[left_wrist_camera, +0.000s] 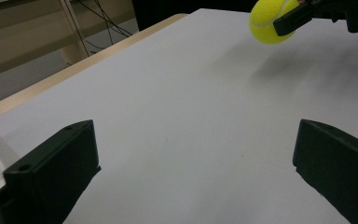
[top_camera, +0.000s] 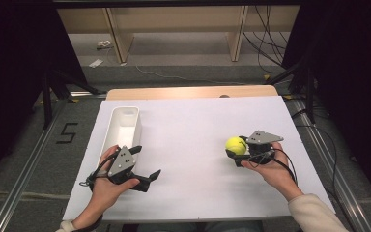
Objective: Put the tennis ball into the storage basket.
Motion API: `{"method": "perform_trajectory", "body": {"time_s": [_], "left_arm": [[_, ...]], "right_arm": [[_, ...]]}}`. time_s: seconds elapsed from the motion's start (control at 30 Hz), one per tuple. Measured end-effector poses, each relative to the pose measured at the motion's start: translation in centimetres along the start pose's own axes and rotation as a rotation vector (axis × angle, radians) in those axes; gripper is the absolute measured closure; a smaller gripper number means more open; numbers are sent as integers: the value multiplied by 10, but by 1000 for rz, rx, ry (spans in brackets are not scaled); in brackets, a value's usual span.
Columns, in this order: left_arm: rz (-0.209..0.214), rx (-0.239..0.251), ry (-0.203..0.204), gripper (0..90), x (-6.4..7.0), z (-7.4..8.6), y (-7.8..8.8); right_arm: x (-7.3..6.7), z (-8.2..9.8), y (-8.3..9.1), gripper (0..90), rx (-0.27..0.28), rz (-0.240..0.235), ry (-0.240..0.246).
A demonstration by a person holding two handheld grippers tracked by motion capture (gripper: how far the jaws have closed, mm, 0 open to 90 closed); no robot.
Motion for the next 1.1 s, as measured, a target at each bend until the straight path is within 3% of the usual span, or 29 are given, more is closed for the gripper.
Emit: {"method": "perform_trajectory", "body": {"time_s": [0.47, 1.1], "left_arm": [[3, 3, -1, 0, 0, -1, 0], [4, 10, 3, 0, 0, -1, 0]], "right_arm": [[-7, -11, -8, 270, 6, 12, -10], [-27, -27, -17, 271, 24, -23, -8]]}}
Point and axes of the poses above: each handheld gripper's, and its own axes: y roughly backward along the jaws, z roughly out of its underside, x roughly to its right, the point moved 5 cm from there along -y, roughly forward along the jaws, and after that the axes turned 11 degrees about z, right-handed, at the moved point
